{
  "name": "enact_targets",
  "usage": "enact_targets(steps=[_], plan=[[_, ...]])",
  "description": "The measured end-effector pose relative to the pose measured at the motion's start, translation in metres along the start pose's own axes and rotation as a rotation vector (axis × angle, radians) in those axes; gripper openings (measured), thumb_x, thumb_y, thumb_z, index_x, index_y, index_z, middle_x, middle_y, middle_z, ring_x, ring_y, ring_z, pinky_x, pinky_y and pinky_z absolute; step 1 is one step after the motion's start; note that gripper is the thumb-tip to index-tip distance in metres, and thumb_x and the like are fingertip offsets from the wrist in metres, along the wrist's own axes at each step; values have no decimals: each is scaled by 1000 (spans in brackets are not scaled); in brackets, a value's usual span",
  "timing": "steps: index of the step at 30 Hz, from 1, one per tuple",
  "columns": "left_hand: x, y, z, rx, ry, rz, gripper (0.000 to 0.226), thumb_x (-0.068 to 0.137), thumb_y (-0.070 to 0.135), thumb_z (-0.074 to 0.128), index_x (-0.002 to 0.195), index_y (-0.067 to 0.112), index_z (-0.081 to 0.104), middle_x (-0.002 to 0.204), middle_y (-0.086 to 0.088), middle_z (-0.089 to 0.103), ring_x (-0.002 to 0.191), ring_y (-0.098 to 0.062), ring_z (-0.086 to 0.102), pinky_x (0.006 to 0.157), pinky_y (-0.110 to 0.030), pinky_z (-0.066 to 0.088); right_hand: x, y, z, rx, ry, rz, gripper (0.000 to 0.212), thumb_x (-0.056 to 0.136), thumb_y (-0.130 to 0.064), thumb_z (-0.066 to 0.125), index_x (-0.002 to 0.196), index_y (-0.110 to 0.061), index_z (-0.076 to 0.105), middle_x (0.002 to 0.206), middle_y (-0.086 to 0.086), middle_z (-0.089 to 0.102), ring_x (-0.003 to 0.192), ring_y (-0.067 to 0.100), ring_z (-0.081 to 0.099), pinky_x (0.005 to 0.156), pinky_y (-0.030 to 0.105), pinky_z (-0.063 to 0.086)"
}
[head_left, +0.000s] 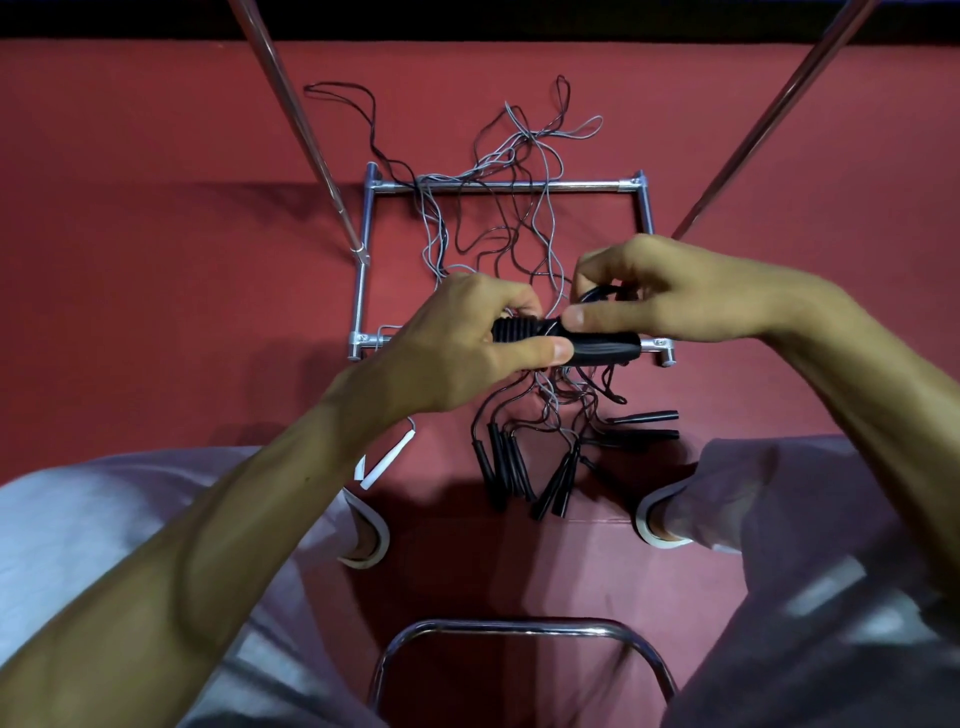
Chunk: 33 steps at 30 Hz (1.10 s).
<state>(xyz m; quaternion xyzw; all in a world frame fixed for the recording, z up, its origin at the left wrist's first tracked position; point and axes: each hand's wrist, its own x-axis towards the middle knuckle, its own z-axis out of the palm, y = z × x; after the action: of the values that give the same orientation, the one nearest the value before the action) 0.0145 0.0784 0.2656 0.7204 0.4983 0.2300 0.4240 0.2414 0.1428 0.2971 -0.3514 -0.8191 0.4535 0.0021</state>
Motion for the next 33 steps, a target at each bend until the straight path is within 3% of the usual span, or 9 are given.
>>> enact_targets(steps=[4, 9, 13, 16, 19, 23, 26, 28, 33], plan=[[-5, 3, 4, -31, -68, -34, 32, 80, 47, 75, 75, 16, 67, 57, -3, 58, 52, -20, 53, 56, -41, 47, -10, 1, -11, 128, -68, -40, 26, 88, -19, 78, 96, -11, 54, 71, 1, 43, 61, 12, 39, 54, 27, 38], [-7, 9, -2, -186, -137, -81, 38, 86, 40, 72, 71, 6, 68, 47, 1, 53, 43, -12, 46, 48, -25, 36, -8, 2, -19, 259, -48, -134, 10, 84, -5, 78, 89, -1, 70, 69, 7, 53, 65, 13, 49, 61, 21, 45], [-7, 16, -5, -271, -144, -81, 39, 86, 42, 70, 71, 6, 65, 51, -10, 52, 45, -18, 46, 47, -23, 36, -3, 12, -15, 361, 27, -150, 8, 86, -8, 74, 91, -2, 77, 75, 9, 71, 69, 15, 62, 66, 18, 49], [-9, 19, -7, -329, -94, -51, 40, 88, 35, 67, 72, 0, 58, 52, -14, 48, 43, -18, 45, 45, -20, 34, 4, 17, -6, 475, 32, -135, 12, 89, -27, 73, 82, -20, 79, 66, 10, 67, 60, 15, 55, 55, 19, 43], [-11, 18, -9, -384, 0, -23, 37, 89, 34, 67, 73, 1, 59, 52, -11, 48, 43, -17, 44, 46, -19, 34, 16, 15, 14, 782, 14, -33, 28, 89, -31, 67, 66, -17, 67, 54, 1, 52, 45, 7, 44, 44, 17, 36], [-13, 9, -5, -121, 255, 90, 30, 88, 33, 71, 73, 8, 62, 50, 5, 46, 47, -9, 45, 51, -23, 36, 33, 9, 61, 1269, -158, 29, 28, 95, -30, 56, 71, -18, 61, 52, -6, 36, 47, 4, 29, 47, 19, 20], [-11, -1, -3, 146, 381, 128, 33, 87, 41, 73, 77, 14, 57, 53, 9, 46, 48, -9, 44, 52, -21, 32, 41, 11, 78, 1373, -61, 143, 35, 97, -17, 44, 64, -22, 54, 55, -7, 20, 51, 8, 15, 49, 23, 12], [-9, -6, -2, 189, 390, 128, 34, 88, 45, 72, 88, 15, 56, 53, 8, 48, 46, -9, 44, 52, -24, 32, 41, 9, 79, 1377, 10, 211, 37, 99, -10, 36, 65, -21, 48, 53, -7, 21, 49, 7, 15, 47, 23, 10], [-11, -1, -3, 325, 329, 164, 67, 93, 46, 62, 153, 27, 41, 50, 0, 48, 46, -19, 45, 52, -32, 40, 38, 9, 80, 1292, -14, 282, 36, 90, -6, 37, 57, -20, 39, 47, -6, 27, 49, 10, 14, 47, 25, 11]])
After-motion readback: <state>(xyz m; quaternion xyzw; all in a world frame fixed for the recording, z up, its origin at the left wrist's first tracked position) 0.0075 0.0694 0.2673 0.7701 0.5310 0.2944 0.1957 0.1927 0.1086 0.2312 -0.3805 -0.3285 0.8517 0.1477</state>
